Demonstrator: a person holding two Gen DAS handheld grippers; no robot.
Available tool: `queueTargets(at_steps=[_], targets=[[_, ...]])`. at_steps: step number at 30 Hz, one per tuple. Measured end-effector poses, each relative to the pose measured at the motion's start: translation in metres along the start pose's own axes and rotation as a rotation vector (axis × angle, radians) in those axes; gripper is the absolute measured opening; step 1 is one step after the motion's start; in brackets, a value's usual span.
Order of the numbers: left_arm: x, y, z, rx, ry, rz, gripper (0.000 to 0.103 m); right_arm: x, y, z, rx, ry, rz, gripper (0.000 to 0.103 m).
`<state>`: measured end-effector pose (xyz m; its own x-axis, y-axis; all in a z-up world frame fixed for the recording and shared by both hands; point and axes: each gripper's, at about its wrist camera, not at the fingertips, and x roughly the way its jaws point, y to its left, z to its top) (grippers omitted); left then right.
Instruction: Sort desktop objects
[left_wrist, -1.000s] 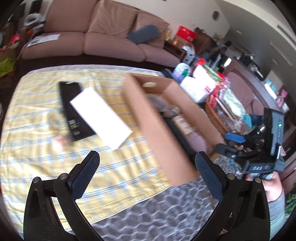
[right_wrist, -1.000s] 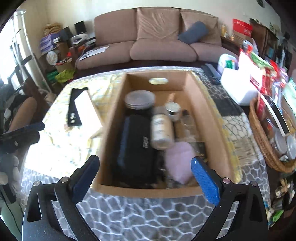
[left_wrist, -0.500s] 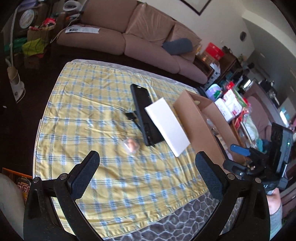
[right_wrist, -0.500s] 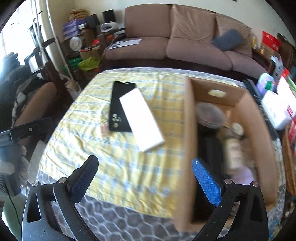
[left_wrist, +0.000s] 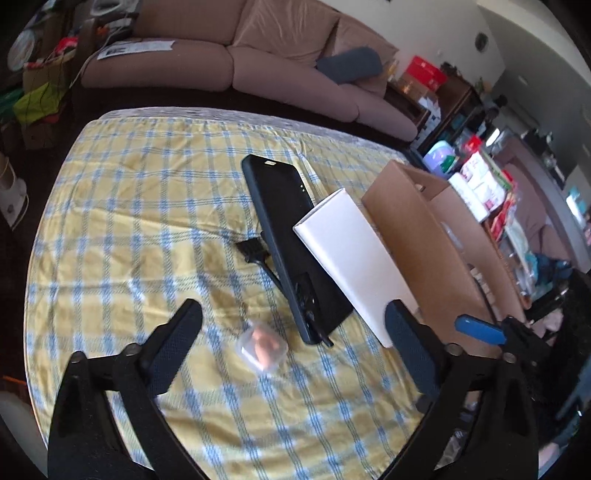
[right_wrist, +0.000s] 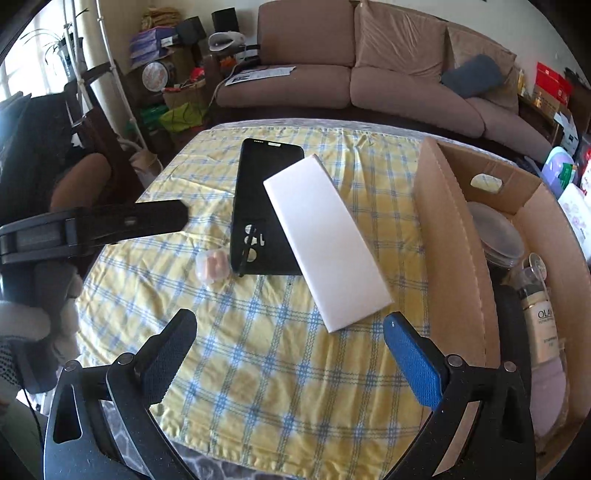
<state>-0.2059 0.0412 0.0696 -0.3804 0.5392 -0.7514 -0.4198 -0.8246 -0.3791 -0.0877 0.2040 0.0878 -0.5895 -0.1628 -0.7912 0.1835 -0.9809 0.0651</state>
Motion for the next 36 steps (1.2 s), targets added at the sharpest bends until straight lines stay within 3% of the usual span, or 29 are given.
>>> queueTargets(at_steps=[2, 5, 7, 9, 11, 14, 21, 29, 36], targets=[[0.017, -0.005, 0.005, 0.021, 0.021, 0.028, 0.078, 0.003, -0.001, -0.002, -0.013, -0.012, -0.013, 0.102], [0.036, -0.007, 0.006, 0.028, 0.034, 0.042, 0.074, 0.006, -0.002, -0.003, -0.038, -0.016, -0.032, 0.102], [0.045, -0.007, 0.004, 0.026, 0.042, 0.037, 0.063, 0.008, -0.003, -0.002, -0.042, -0.014, -0.033, 0.102], [0.055, -0.006, 0.000, 0.022, 0.062, 0.037, 0.040, 0.008, -0.004, 0.001, -0.039, -0.014, -0.027, 0.102], [0.062, -0.003, -0.004, 0.012, 0.074, 0.020, 0.037, 0.008, -0.004, 0.003, -0.038, -0.012, -0.018, 0.102], [0.060, -0.001, -0.007, -0.001, 0.060, -0.028, 0.019, 0.009, -0.005, 0.005, -0.032, -0.011, -0.013, 0.102], [0.020, 0.003, -0.001, -0.013, 0.010, -0.054, 0.010, 0.012, -0.008, 0.000, -0.011, 0.005, -0.008, 0.102], [-0.054, 0.015, -0.008, -0.033, -0.040, -0.082, 0.011, 0.001, -0.001, 0.001, 0.019, -0.013, 0.064, 0.102], [-0.090, 0.017, -0.030, -0.054, -0.054, -0.115, 0.011, -0.009, 0.006, -0.002, 0.052, -0.016, 0.126, 0.102]])
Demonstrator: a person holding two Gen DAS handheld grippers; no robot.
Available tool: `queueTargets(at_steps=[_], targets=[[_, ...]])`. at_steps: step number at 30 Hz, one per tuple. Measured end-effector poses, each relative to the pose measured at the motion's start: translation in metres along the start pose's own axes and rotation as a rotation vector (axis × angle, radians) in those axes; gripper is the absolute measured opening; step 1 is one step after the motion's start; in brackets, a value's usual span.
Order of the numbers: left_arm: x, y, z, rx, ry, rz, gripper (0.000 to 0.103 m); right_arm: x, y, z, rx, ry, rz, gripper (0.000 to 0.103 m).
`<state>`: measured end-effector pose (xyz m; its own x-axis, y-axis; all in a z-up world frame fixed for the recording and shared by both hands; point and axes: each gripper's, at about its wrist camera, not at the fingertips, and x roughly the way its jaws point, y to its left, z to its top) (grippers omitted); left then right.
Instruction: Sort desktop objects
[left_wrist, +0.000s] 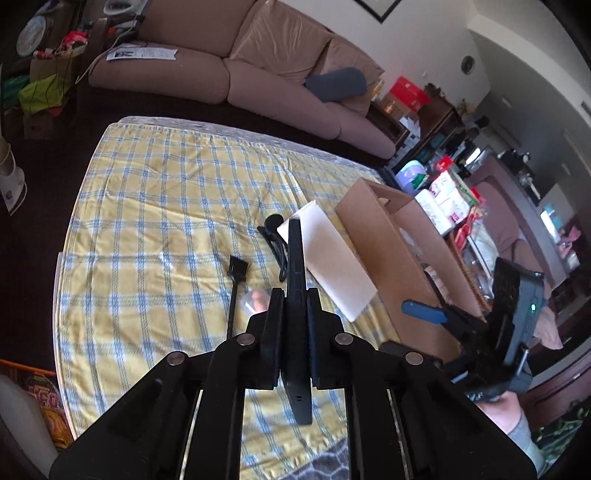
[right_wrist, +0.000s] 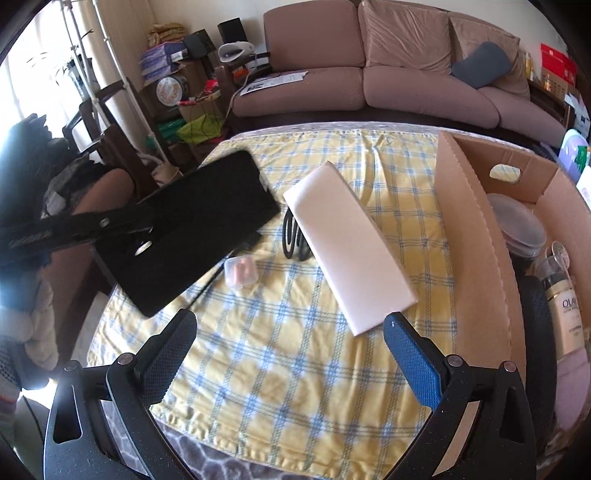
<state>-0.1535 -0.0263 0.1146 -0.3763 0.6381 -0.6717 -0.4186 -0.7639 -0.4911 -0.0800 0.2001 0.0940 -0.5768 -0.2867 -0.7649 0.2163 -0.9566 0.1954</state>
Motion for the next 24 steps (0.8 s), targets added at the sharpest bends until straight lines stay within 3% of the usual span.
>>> queueTargets(at_steps=[5, 12, 17, 24], targets=[[0.008, 0.001, -0.020, -0.007, 0.049, -0.013, 0.011, -0.003, 0.001, -0.002, 0.001, 0.007, -0.012, 0.102], [0.017, -0.033, -0.037, 0.116, 0.082, 0.028, 0.011, -0.006, -0.011, -0.001, 0.044, 0.027, -0.027, 0.102], [0.032, -0.037, -0.046, 0.063, 0.118, -0.023, 0.011, -0.007, -0.001, -0.006, -0.011, 0.052, 0.007, 0.102], [0.048, -0.029, -0.046, -0.056, 0.152, -0.114, 0.011, -0.016, 0.038, -0.029, -0.112, 0.074, 0.166, 0.102]])
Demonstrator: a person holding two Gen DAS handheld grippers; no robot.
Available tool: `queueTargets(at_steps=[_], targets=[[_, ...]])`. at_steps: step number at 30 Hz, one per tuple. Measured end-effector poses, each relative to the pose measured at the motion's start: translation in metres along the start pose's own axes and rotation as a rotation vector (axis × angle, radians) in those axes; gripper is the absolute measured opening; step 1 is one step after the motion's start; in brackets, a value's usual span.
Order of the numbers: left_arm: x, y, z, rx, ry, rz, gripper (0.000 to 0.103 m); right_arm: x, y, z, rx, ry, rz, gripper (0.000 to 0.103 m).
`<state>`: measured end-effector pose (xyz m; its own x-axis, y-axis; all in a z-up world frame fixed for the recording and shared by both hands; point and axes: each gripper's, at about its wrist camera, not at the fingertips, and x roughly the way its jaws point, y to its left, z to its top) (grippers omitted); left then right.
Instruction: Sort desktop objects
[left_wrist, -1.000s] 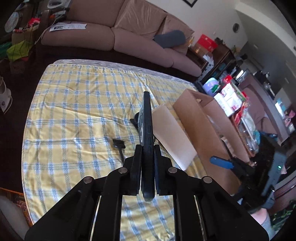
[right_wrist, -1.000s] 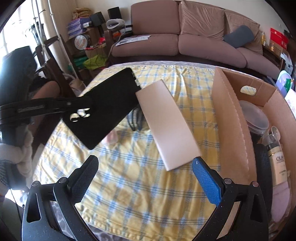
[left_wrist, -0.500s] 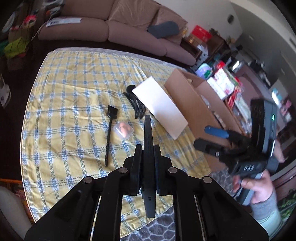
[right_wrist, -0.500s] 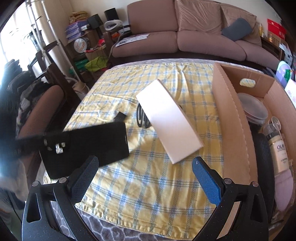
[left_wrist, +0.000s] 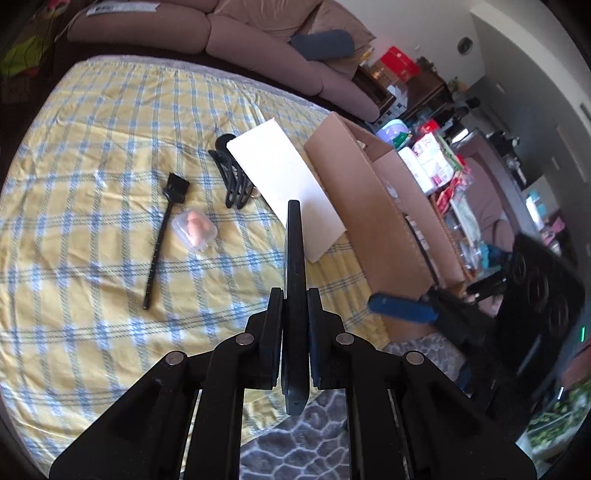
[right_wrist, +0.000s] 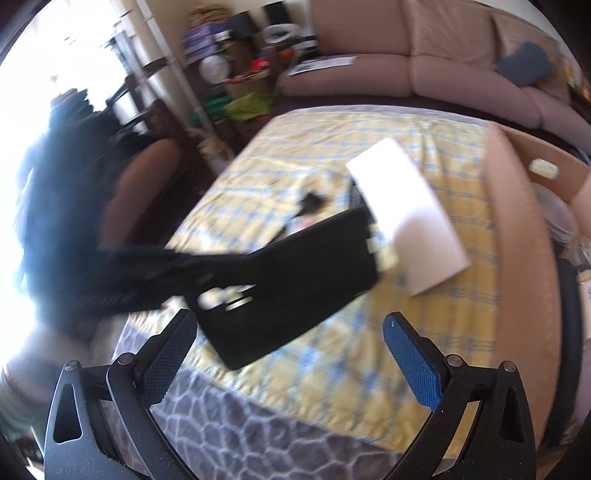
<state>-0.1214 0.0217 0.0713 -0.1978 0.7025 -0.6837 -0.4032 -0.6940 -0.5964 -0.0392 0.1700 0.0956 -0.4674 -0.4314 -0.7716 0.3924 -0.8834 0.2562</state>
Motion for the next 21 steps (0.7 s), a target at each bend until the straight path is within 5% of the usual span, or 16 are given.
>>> queueTargets(at_steps=[6, 10, 16, 20, 21], targets=[[0.018, 0.003, -0.001, -0.123, 0.046, -0.185, 0.012, 0.009, 0.035, -0.013, -0.149, -0.007, -0.035, 0.099], [0.027, 0.006, -0.002, -0.158, 0.054, -0.210, 0.013, 0.018, 0.027, -0.011, -0.119, 0.008, -0.090, 0.066], [0.015, 0.002, 0.007, -0.142, 0.010, -0.237, 0.018, 0.008, 0.018, -0.010, -0.087, -0.010, -0.066, 0.049], [-0.007, 0.004, 0.017, -0.123, -0.074, -0.214, 0.050, -0.007, 0.003, -0.004, -0.009, -0.052, 0.022, 0.043], [-0.010, 0.008, 0.019, -0.131, -0.088, -0.207, 0.051, -0.012, -0.006, -0.003, 0.036, -0.068, 0.052, 0.042]])
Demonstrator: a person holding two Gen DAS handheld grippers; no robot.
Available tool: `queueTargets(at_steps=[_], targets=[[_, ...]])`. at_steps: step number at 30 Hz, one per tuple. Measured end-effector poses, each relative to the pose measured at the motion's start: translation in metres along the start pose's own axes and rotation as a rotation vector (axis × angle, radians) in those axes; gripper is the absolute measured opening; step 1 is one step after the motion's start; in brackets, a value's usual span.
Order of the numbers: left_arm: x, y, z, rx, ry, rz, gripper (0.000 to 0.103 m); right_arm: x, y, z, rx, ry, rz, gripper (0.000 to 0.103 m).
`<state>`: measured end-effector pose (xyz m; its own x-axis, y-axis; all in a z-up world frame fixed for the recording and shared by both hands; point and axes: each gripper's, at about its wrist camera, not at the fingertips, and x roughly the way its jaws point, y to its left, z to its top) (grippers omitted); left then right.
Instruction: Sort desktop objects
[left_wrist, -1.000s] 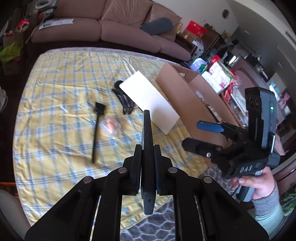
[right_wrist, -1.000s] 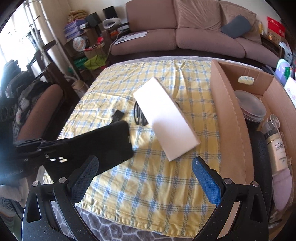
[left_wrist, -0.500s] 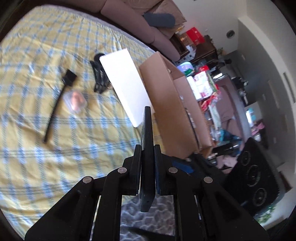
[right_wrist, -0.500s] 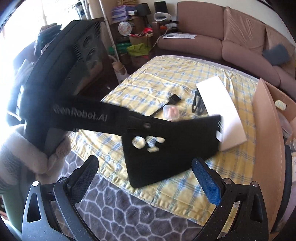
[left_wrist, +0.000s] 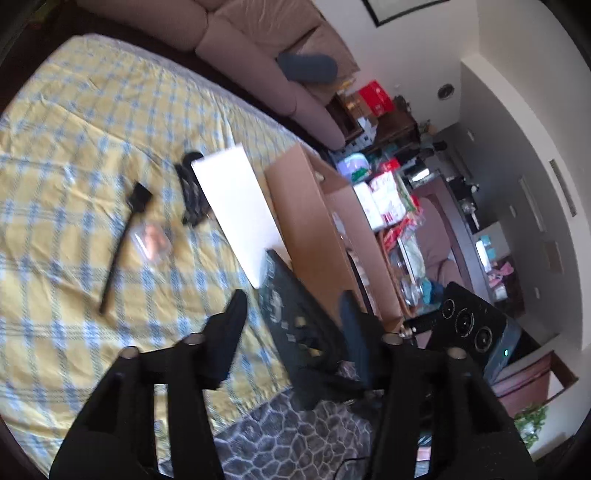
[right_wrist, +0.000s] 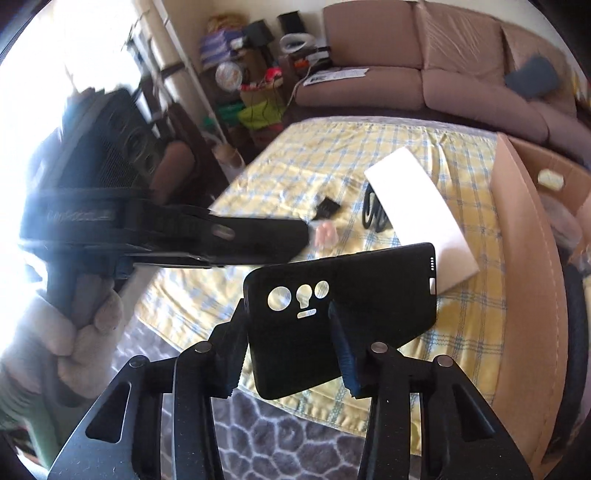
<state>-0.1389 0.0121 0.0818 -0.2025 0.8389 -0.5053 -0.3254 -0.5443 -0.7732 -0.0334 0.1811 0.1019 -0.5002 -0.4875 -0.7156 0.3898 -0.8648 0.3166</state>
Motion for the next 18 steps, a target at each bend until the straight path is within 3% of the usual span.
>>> queueTargets(at_steps=[6, 11, 13, 15, 18], targets=[[-0.001, 0.022, 0.004, -0.057, -0.005, 0.020, 0.051, -0.036, -0.039, 0.005, 0.221, -0.058, 0.087, 0.035], [0.007, 0.028, 0.002, -0.077, 0.012, -0.003, 0.054, -0.071, -0.061, 0.006, 0.252, -0.092, 0.008, 0.029], [0.012, 0.030, 0.000, -0.087, 0.029, -0.019, 0.057, -0.078, -0.070, 0.002, 0.278, -0.101, 0.021, 0.017], [0.024, 0.026, -0.005, -0.076, 0.058, -0.014, 0.058, -0.079, -0.077, 0.000, 0.299, -0.091, 0.039, 0.016], [0.042, 0.017, -0.013, -0.033, 0.103, 0.010, 0.058, -0.074, -0.081, -0.001, 0.290, -0.062, -0.028, 0.016]])
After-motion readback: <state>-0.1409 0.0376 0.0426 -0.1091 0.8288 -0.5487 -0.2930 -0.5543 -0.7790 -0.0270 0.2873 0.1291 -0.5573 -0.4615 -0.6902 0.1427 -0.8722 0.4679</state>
